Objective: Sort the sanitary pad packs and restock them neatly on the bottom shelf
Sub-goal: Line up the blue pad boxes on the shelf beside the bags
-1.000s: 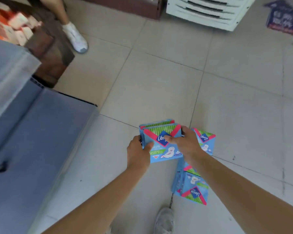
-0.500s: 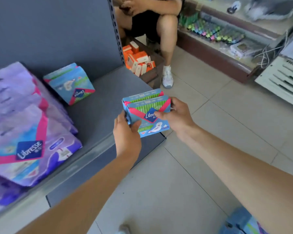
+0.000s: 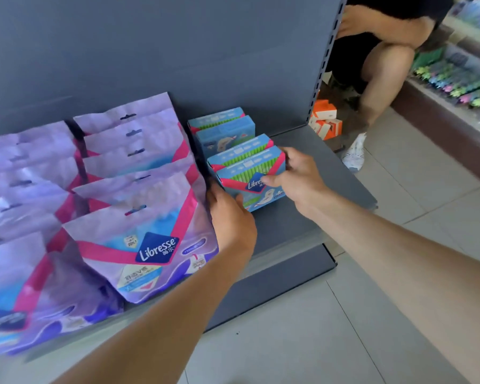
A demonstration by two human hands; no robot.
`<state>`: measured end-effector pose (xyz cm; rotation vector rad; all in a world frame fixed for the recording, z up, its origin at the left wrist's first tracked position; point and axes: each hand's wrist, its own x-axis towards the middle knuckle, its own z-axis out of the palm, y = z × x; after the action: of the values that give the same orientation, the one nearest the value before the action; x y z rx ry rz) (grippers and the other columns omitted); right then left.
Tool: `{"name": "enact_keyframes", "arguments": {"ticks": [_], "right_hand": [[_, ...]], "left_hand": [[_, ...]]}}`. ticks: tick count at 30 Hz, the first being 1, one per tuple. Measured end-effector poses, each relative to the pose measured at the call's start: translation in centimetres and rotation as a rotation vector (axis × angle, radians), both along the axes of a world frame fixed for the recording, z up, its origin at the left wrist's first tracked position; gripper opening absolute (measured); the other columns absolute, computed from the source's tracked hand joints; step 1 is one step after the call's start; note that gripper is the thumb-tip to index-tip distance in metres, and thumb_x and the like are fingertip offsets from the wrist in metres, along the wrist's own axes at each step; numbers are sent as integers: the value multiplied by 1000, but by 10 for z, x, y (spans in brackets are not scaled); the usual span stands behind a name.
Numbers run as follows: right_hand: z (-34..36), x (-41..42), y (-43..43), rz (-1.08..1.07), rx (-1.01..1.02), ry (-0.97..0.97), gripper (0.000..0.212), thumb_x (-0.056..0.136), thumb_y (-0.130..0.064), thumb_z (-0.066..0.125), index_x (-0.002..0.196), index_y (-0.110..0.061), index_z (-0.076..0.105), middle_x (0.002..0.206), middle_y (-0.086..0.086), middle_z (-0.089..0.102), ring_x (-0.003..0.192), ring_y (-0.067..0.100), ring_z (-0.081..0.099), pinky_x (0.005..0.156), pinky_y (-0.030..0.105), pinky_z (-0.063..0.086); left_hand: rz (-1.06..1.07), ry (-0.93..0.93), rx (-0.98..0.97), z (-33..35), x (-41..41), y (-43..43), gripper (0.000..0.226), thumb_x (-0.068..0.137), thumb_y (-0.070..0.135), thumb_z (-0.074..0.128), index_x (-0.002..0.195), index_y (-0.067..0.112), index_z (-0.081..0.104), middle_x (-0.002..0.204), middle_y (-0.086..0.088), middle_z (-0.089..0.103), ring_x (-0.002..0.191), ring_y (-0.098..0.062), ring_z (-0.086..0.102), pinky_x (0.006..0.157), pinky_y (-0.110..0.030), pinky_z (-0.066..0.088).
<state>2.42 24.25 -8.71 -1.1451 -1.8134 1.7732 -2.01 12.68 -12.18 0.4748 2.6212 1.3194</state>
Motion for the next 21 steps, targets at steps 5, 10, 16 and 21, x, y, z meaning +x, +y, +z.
{"name": "enact_keyframes", "arguments": {"ticks": [5, 10, 16, 21], "right_hand": [[-10, -20, 3, -1, -49, 28, 50, 71, 14, 72, 109, -15, 58, 100, 6, 70, 90, 15, 66, 79, 29, 55], [-14, -38, 9, 0, -59, 35, 46, 73, 10, 73, 105, -19, 56, 99, 3, 69, 93, 17, 67, 80, 33, 55], [-20, -52, 12, -23, -65, 6, 64, 71, 11, 74, 124, -16, 50, 111, 2, 67, 104, 17, 64, 89, 36, 54], [-13, -50, 12, 89, -140, -30, 62, 75, 9, 72, 128, -17, 52, 111, 2, 69, 106, 16, 64, 87, 30, 52]], "left_hand": [[49, 107, -146, -7, -18, 5, 60, 92, 17, 49, 146, 15, 23, 150, -5, 31, 138, -22, 30, 113, -36, 29], [4, -40, -27, 5, -29, 15, 54, 93, 2, 41, 144, -2, 25, 130, -27, 49, 115, -33, 53, 85, -26, 36], [46, -101, 4, 7, -41, 20, 51, 90, -3, 41, 138, -11, 27, 122, -33, 52, 109, -41, 54, 93, -47, 43], [46, -110, 19, 10, -40, 19, 50, 88, -6, 41, 135, -16, 27, 119, -35, 52, 108, -45, 52, 94, -50, 42]]}}
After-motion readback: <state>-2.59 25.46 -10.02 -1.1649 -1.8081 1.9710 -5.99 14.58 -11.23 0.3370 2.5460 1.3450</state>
